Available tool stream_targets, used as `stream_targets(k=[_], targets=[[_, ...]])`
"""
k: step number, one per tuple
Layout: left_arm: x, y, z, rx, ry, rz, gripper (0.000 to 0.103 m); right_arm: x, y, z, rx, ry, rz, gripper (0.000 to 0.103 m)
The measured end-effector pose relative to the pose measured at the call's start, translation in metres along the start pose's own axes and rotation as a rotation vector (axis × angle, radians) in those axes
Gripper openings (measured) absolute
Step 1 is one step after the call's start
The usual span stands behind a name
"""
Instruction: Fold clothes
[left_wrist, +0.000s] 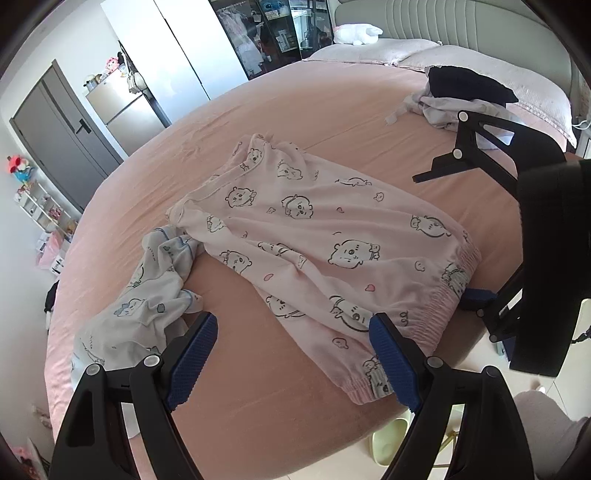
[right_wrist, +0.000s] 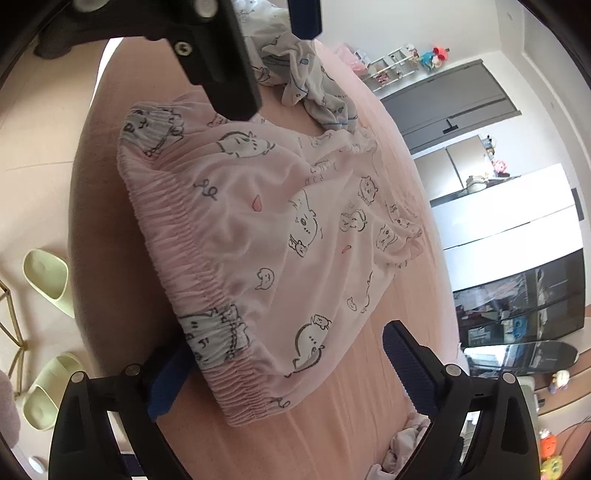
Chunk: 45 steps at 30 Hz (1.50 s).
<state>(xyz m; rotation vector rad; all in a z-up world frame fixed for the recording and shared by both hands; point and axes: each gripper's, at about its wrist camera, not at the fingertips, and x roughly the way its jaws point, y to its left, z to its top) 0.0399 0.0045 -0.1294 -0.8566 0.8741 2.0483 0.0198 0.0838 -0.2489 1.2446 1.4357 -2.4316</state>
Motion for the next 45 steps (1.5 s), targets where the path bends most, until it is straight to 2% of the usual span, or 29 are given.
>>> stream_targets(k=[4,7,9,10,11,12,14,17,22,27,38,41,45], targets=[[-0.002,0.001,0.001,0.002,-0.015,0.0,0.084,0.002,-0.01,0.001,0.046,0.019,0.053,0.098],[-0.003,0.0,0.001,0.019,-0.023,0.019,0.084,-0.004,-0.009,-0.001,0.03,0.022,0.061,0.097],[-0.004,-0.003,0.001,0.041,-0.038,0.031,0.084,-0.006,-0.008,0.001,0.022,0.029,0.068,0.092],[-0.005,-0.005,0.001,0.053,-0.045,0.037,0.084,-0.007,-0.007,0.002,0.02,0.033,0.08,0.085],[-0.005,-0.006,0.001,0.062,-0.05,0.043,0.084,-0.008,-0.006,0.002,0.017,0.037,0.092,0.073],[-0.005,-0.007,0.001,0.071,-0.055,0.047,0.084,-0.009,-0.005,0.003,0.014,0.044,0.116,0.069],[-0.006,-0.007,0.002,0.078,-0.075,0.059,0.084,-0.012,-0.006,0.005,0.019,0.062,0.194,0.039],[-0.011,-0.005,0.004,0.077,-0.105,0.058,0.084,-0.011,-0.014,0.01,0.068,0.087,0.244,0.033],[-0.022,-0.008,0.007,0.109,-0.161,0.045,0.085,-0.011,-0.036,0.012,0.173,0.102,0.335,0.033],[-0.028,-0.03,0.004,0.233,-0.211,0.064,0.09,-0.009,-0.055,0.015,0.244,0.095,0.366,0.033],[-0.021,-0.056,-0.006,0.28,-0.178,-0.075,0.091,0.01,-0.076,0.017,0.306,0.108,0.41,0.033],[-0.008,-0.065,-0.01,0.327,-0.154,-0.043,0.091,0.011,-0.084,0.015,0.35,0.104,0.447,0.033],[0.018,-0.076,-0.017,0.403,-0.143,0.151,0.091,0.014,-0.093,0.014,0.39,0.105,0.474,0.033]])
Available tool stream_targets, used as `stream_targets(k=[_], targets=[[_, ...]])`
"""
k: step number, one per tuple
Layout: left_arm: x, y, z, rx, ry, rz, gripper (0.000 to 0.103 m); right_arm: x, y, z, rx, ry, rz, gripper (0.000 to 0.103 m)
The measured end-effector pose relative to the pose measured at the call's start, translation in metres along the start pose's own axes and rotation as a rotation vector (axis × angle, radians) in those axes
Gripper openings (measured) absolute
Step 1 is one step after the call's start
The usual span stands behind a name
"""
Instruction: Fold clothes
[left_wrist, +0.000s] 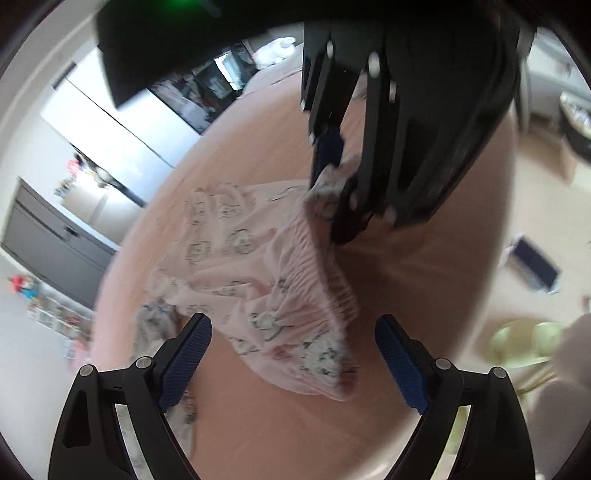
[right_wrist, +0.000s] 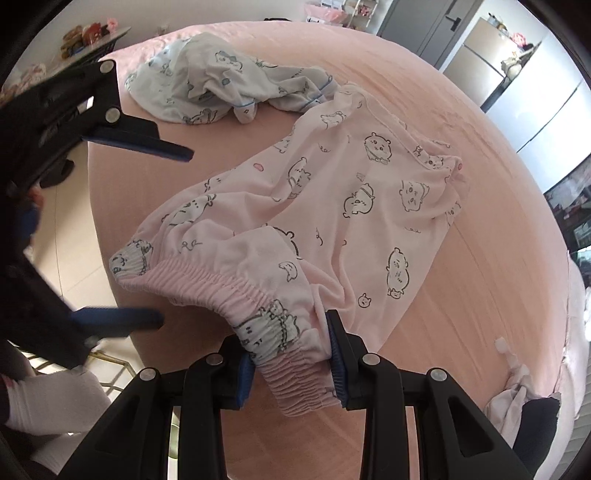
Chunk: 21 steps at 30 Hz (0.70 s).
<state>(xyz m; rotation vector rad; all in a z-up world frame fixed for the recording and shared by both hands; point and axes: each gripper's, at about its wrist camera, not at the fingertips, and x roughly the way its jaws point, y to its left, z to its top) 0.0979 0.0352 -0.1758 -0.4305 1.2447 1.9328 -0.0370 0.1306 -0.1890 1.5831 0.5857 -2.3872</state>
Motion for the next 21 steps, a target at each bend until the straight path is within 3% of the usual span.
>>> stream_targets(k=[4,10,13,14,16,17,21], targets=[[0.006,-0.008,-0.002,0.044,0.007,0.054,0.091,-0.002,-0.004,0.001,0.009,-0.009,0.001,0.033],[0.01,-0.018,0.005,0.047,0.006,0.065,0.091,-0.005,-0.011,0.006,0.059,-0.024,0.031,0.033],[0.017,-0.009,0.006,-0.016,0.023,0.064,0.09,-0.008,-0.014,0.007,0.065,-0.037,0.04,0.033],[0.018,-0.003,0.006,-0.055,0.026,0.056,0.087,-0.009,-0.014,0.007,0.055,-0.042,0.036,0.033],[0.021,0.015,0.006,-0.155,0.04,0.024,0.061,-0.011,-0.011,0.005,0.03,-0.051,0.026,0.033],[0.023,0.025,0.005,-0.204,0.048,0.002,0.043,-0.011,-0.01,0.004,0.025,-0.055,0.024,0.033],[0.029,0.059,-0.003,-0.39,0.063,-0.139,0.033,-0.01,-0.008,0.001,0.018,-0.077,0.027,0.033]])
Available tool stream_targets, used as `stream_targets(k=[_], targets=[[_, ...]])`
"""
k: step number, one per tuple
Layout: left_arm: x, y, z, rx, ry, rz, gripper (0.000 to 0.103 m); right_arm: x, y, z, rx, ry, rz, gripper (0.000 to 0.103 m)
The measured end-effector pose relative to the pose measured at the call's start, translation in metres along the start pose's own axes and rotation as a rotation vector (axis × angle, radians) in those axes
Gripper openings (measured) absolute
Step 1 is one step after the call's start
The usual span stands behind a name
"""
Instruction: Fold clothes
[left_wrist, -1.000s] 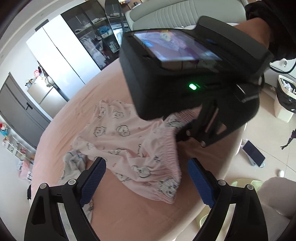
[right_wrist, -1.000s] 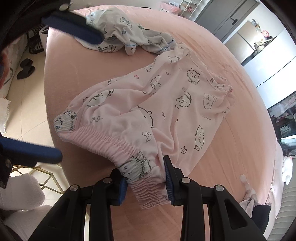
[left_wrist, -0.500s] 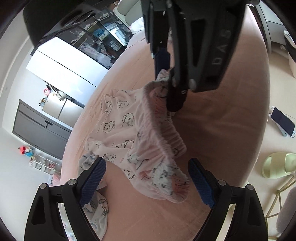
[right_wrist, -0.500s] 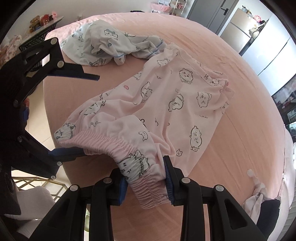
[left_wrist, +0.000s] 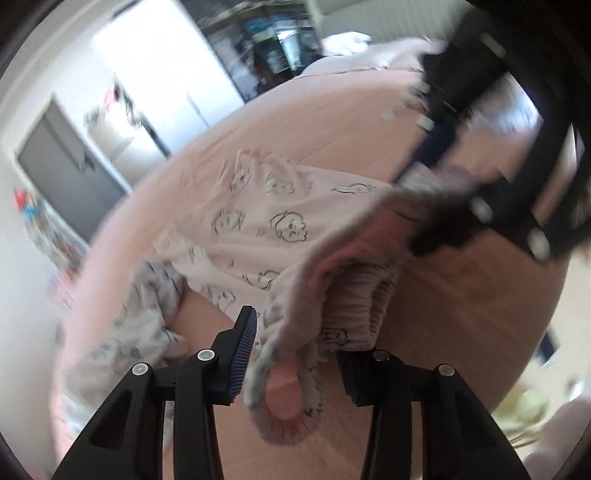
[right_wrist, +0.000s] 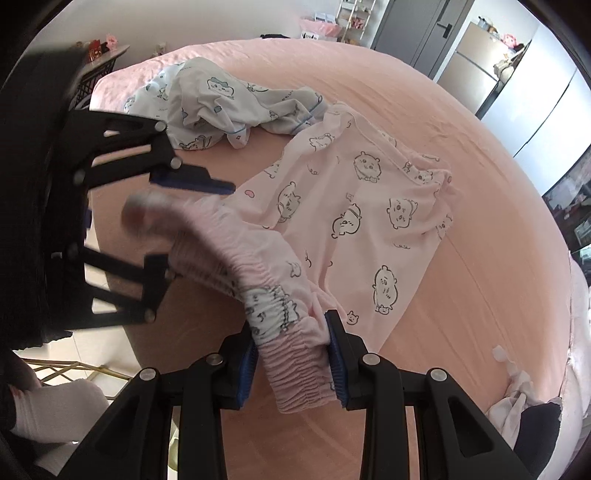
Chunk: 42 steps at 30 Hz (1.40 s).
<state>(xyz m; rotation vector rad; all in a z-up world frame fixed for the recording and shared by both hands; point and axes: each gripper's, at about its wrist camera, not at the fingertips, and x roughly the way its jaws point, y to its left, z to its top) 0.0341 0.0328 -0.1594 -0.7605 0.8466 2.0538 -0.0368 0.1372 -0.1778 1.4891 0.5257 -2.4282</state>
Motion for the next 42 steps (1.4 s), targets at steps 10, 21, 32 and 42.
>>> stream_targets(k=[10,21,32,42], targets=[[-0.008,0.009,-0.002,-0.063,-0.005,-0.101,0.027,-0.003,-0.002,-0.013,-0.018,-0.049,-0.082,0.074],[-0.012,0.021,0.007,-0.084,0.005,-0.132,0.027,0.01,0.034,-0.057,-0.337,-0.109,-0.333,0.074],[-0.006,0.023,0.014,-0.057,0.003,-0.142,0.027,0.031,0.041,-0.059,-0.443,-0.111,-0.447,0.074],[-0.008,0.02,0.017,-0.035,0.001,-0.152,0.027,0.043,0.021,-0.04,-0.342,-0.113,-0.446,0.074]])
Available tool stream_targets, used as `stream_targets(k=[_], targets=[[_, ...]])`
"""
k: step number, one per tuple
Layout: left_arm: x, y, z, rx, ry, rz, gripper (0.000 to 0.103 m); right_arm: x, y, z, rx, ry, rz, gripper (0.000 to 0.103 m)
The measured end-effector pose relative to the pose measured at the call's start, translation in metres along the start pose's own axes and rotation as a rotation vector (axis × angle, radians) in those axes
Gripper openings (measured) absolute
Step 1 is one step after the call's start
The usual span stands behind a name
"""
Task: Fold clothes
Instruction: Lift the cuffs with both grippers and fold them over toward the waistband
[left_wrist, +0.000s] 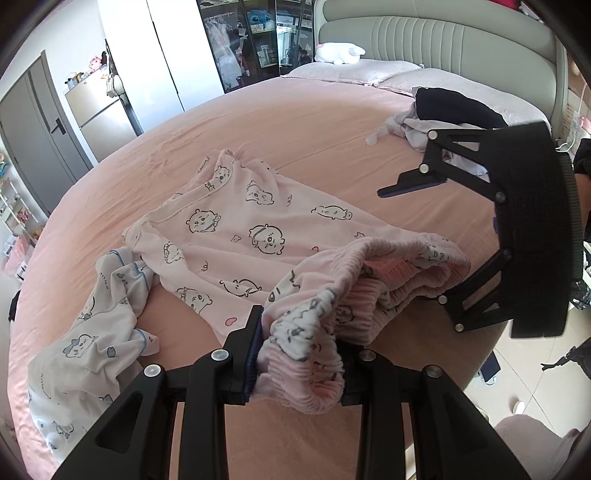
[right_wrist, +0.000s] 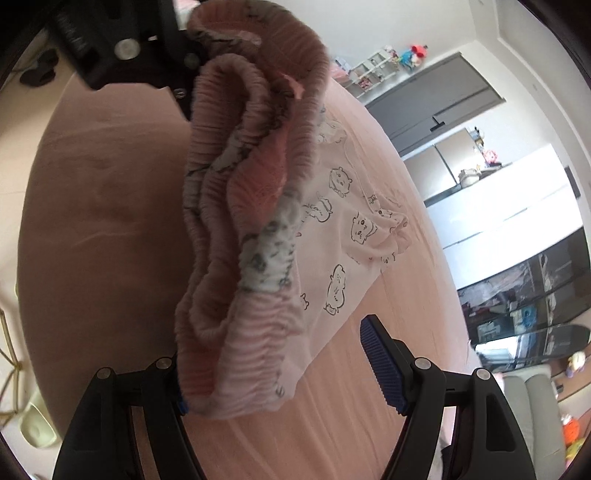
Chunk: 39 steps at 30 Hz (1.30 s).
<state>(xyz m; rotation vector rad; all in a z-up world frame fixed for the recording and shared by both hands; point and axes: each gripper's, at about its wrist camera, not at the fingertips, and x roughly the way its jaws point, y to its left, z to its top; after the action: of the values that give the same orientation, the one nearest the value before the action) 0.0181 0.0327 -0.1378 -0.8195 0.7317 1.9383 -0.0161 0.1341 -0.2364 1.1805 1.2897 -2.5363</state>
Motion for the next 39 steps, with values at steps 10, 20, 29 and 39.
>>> stream_targets(k=[10,20,29,39], targets=[[0.001,-0.002,0.0,0.038,0.006,0.018,0.027,0.008,-0.022,0.005,0.104,0.041,0.039,0.071],[0.001,-0.005,0.001,0.063,0.01,0.038,0.028,0.003,-0.038,0.014,0.135,0.039,0.023,0.014],[-0.011,-0.016,-0.004,0.126,-0.008,0.076,0.027,-0.006,-0.061,0.022,0.21,0.036,0.08,0.012],[-0.044,-0.01,0.016,0.13,-0.089,0.111,0.027,-0.042,-0.064,0.036,0.243,-0.008,0.061,0.012]])
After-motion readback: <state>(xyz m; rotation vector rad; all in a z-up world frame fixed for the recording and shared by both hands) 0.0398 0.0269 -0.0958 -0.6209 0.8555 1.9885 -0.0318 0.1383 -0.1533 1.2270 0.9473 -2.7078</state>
